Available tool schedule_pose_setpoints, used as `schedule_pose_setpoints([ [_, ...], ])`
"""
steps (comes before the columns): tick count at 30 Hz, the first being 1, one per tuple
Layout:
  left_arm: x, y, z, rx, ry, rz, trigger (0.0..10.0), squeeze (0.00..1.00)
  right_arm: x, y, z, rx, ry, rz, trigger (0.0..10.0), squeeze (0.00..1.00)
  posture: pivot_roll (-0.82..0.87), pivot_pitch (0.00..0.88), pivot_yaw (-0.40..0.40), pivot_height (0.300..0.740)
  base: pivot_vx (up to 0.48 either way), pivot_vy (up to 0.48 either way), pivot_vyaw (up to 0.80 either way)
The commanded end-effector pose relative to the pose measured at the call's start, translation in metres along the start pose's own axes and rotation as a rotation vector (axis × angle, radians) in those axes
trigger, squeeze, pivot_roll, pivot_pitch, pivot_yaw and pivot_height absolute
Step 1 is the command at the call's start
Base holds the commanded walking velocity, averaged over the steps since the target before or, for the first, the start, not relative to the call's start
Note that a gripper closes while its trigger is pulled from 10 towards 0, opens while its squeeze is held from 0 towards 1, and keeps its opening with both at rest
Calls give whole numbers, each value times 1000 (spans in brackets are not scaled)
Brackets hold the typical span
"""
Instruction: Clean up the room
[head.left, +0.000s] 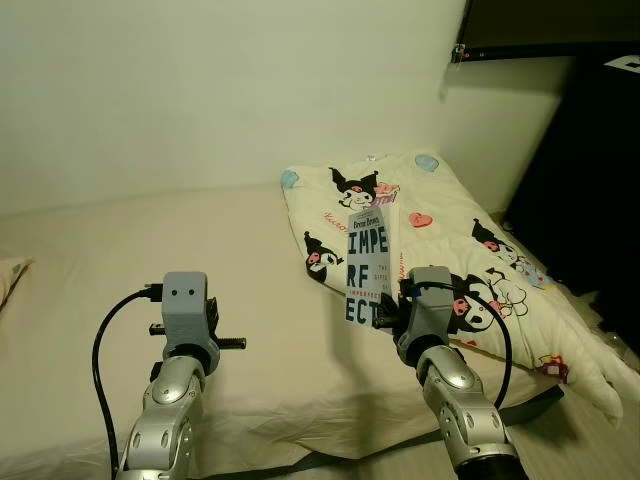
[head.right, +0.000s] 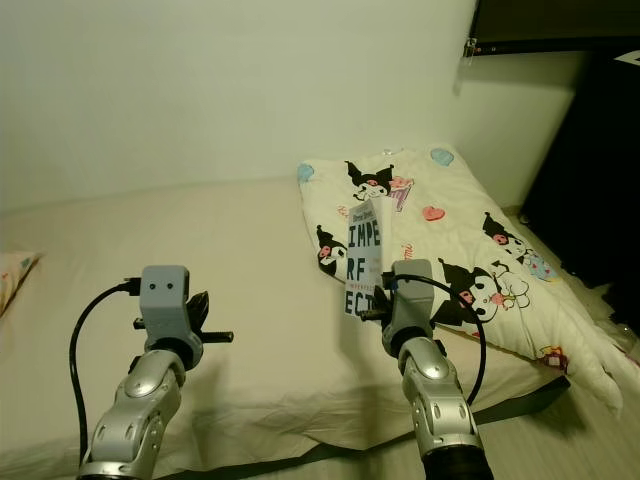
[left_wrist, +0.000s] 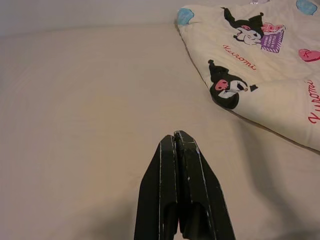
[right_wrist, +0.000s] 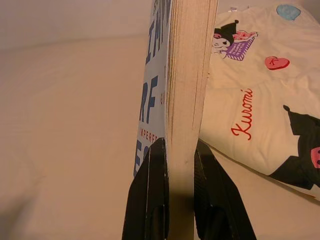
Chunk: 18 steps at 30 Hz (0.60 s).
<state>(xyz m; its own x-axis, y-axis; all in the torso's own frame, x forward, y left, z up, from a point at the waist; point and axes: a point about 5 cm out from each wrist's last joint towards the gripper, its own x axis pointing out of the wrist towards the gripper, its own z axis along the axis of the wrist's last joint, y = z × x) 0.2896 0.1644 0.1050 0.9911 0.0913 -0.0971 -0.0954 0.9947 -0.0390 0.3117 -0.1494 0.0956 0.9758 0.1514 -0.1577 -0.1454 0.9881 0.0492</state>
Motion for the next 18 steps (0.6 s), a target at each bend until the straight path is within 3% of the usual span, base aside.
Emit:
schedule_pose_setpoints([
  [1, 0, 2, -4, 15, 12, 5, 10000, 0, 1, 3, 4, 6, -35, 16, 10000, 0, -60, 49, 1, 740, 0, 0, 0],
  [10, 1, 1, -4, 17, 13, 7, 10000, 0, 2, 2, 2, -35, -10, 5, 10000, 0, -60, 51, -5, 740, 0, 0, 0],
  [18, 1, 1, -4, 21, 15, 8, 10000, 0, 2, 1, 3, 28, -17, 11, 10000, 0, -61, 53, -1, 740, 0, 0, 0],
])
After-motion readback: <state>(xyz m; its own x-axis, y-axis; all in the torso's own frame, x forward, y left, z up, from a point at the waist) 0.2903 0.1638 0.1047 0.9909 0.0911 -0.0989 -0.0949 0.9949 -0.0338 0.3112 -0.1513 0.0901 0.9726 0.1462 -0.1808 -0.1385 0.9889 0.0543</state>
